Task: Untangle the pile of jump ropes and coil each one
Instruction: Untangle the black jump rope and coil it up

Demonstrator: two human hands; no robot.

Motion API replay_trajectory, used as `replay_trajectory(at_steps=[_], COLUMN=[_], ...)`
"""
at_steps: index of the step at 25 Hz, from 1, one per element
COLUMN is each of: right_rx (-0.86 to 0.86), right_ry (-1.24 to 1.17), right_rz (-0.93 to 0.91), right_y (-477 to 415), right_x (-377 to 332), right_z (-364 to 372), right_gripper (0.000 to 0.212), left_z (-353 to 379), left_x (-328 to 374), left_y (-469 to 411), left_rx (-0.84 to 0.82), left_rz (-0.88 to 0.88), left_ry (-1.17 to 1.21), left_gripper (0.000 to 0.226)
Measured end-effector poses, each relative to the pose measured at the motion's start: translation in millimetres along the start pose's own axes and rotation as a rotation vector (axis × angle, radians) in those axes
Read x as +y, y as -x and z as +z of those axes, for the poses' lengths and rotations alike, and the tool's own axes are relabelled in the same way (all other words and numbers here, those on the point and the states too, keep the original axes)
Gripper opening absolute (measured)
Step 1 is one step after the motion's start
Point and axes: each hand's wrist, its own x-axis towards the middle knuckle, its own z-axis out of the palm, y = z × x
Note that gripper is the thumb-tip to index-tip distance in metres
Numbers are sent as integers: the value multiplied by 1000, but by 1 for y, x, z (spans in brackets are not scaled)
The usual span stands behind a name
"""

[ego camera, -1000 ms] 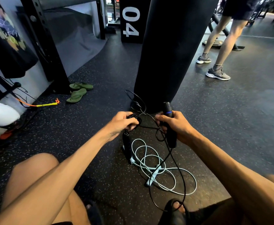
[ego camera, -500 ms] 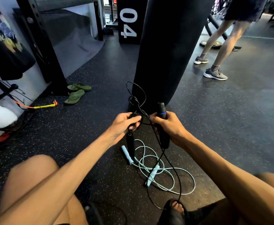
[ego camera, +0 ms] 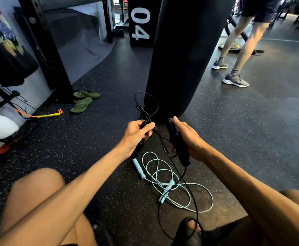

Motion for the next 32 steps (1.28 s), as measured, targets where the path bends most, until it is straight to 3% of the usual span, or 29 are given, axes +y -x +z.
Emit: replay_trajectory(at_steps=[2,5,7,12,17,21,26,32], right_rx=[65,-56,-145,-258,-211,-42,-49,-115], right_ry=[228,423,532,653,524,498,42,212], right_rz=[42,45,-26,-223,-246,-314,-237,-367], right_y=[-2,0,3,-6,-4,-6,0,1], right_x=[1,-1,-4,8,3,4,-1,-3], right_z=[-7,-12,-7,-7,-3,2,9,12], right_gripper=[35,44,48,33,27,25,17,18], left_z=[-5,-7,-4,-9,-13,-20,-15,-10], left_x=[2,1,-3,-8,-5,-1,-12,-10], left_y=[-2,-2,-1,-1,-3,-3,-3,0], left_rx=[-15,-69,-108,-177,-180,-218,-230,-244], left_rz=[23,56,63,76,21,-45,-112,-175], left_ry=[-10,-98,-155,-268,-247,-187,-151,-71], left_gripper=[12,13,12,26,29,20,24,13])
